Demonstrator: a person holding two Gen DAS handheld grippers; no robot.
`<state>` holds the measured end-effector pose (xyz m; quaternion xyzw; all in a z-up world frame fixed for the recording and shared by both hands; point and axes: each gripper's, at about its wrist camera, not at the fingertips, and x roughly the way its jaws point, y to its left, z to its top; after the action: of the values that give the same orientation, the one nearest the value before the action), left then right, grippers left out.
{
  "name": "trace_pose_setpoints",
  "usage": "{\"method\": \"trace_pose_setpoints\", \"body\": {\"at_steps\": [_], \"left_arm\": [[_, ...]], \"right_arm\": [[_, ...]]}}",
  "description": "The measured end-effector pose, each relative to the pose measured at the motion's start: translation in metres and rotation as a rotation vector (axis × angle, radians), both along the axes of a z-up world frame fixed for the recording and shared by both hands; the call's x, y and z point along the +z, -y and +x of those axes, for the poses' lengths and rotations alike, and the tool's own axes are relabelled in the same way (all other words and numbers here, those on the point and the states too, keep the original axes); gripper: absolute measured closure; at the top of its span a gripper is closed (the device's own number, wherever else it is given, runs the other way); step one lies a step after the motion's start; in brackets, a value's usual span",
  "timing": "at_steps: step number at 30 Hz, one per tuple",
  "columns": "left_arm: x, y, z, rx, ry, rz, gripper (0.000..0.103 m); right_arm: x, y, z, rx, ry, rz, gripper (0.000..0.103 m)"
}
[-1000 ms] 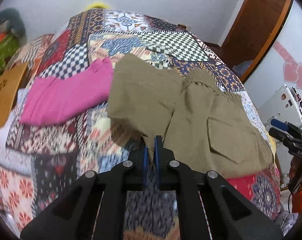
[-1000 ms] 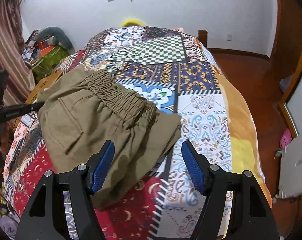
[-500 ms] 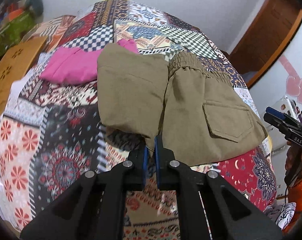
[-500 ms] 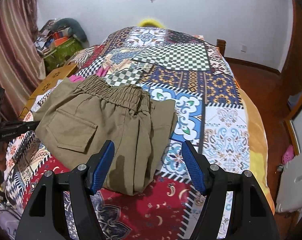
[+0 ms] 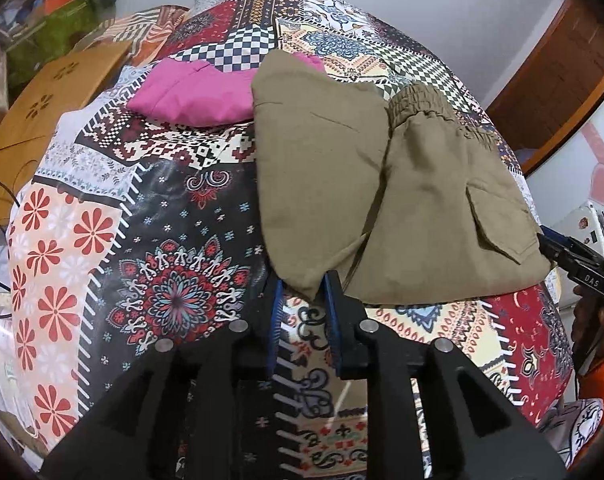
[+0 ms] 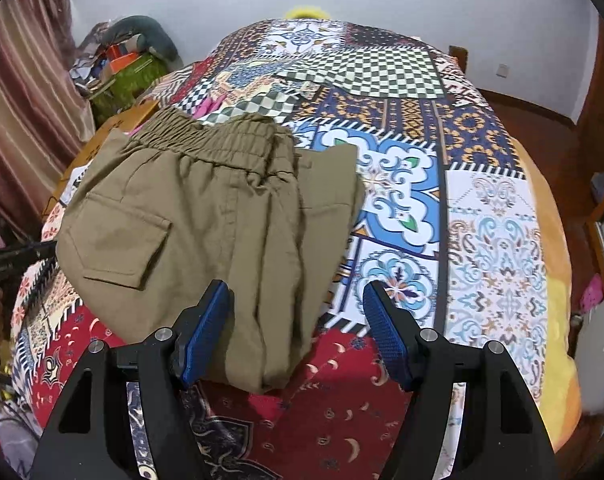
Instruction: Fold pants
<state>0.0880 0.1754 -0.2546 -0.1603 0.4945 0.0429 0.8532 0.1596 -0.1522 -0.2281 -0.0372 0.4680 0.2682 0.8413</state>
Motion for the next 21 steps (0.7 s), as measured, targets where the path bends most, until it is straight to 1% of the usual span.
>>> {"method": "trace_pose_setpoints", "body": {"at_steps": [4, 7, 9, 11, 14, 16, 19, 21], "left_arm": [[0.002, -0.006, -0.006, 0.032, -0.023, 0.086, 0.082], [0.005, -0.019, -0.012, 0.064, -0.03, 0.077, 0.082], [0.015, -0.026, -0.013, 0.076, -0.006, 0.06, 0.082], [0.029, -0.029, -0.01, 0.072, 0.032, 0.06, 0.082], [0.053, -0.025, 0.006, 0.033, 0.096, 0.079, 0.082], [0.063, -0.021, 0.022, 0.006, 0.122, 0.076, 0.082], [0.072, -0.004, 0.049, -0.065, 0.153, 0.06, 0.082], [0.073, 0.009, 0.068, -0.118, 0.16, 0.051, 0.082]], "right_arm": [[0.004, 0.004, -0.004, -0.002, 0.007, -0.009, 0.037], [0.009, 0.004, -0.004, 0.0, 0.021, -0.018, 0.037], [0.016, 0.003, -0.003, 0.005, 0.042, -0.023, 0.037], [0.022, 0.001, 0.0, 0.012, 0.062, -0.015, 0.037], [0.036, -0.009, 0.005, 0.034, 0.105, -0.001, 0.037], [0.044, -0.018, 0.01, 0.055, 0.134, 0.009, 0.037], [0.051, -0.034, 0.018, 0.089, 0.166, 0.032, 0.037], [0.053, -0.044, 0.023, 0.111, 0.18, 0.045, 0.042]]}}
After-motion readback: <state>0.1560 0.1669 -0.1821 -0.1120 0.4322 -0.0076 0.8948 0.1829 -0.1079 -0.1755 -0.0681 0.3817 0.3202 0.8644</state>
